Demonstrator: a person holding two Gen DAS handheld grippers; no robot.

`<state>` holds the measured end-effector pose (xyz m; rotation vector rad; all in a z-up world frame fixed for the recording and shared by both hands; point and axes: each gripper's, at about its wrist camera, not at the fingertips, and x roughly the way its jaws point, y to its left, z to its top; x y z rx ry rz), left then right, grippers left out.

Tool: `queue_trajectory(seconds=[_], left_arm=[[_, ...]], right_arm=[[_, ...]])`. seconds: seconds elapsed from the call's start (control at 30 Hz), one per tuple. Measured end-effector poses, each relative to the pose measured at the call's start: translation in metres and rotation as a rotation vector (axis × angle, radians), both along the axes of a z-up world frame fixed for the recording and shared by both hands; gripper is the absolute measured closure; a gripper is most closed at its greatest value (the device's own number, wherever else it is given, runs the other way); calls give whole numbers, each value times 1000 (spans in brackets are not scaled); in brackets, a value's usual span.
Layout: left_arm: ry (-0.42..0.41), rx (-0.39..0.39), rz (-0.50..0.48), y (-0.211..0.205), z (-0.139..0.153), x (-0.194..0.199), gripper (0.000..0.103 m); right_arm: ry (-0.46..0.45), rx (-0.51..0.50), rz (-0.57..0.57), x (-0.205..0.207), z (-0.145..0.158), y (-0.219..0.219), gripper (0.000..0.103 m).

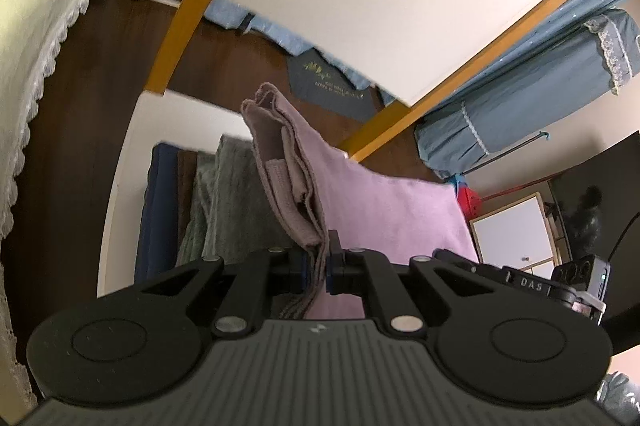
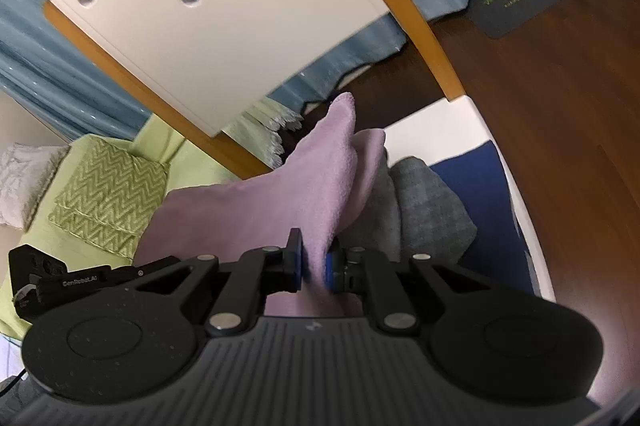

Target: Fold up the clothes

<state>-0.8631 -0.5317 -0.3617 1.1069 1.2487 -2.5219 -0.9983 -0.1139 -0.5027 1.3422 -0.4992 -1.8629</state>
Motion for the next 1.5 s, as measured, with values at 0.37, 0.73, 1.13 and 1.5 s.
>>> queue_trajectory(seconds=[0.37,0.73,1.13,1.5], left_arm=[[-26,-41,68,12,20,30,78],[-106,-134,94,50,3,40,80],[-61,-328,60,50,38,31,98],[-128,-424,-63,16,14,-78,98]], right_arm=[[55,304,-140,4,-13,17,62],[147,136,95,80,1,1,82],[166,204,44,70,-9,9,89],[429,252,-4,21,7,-48,89]])
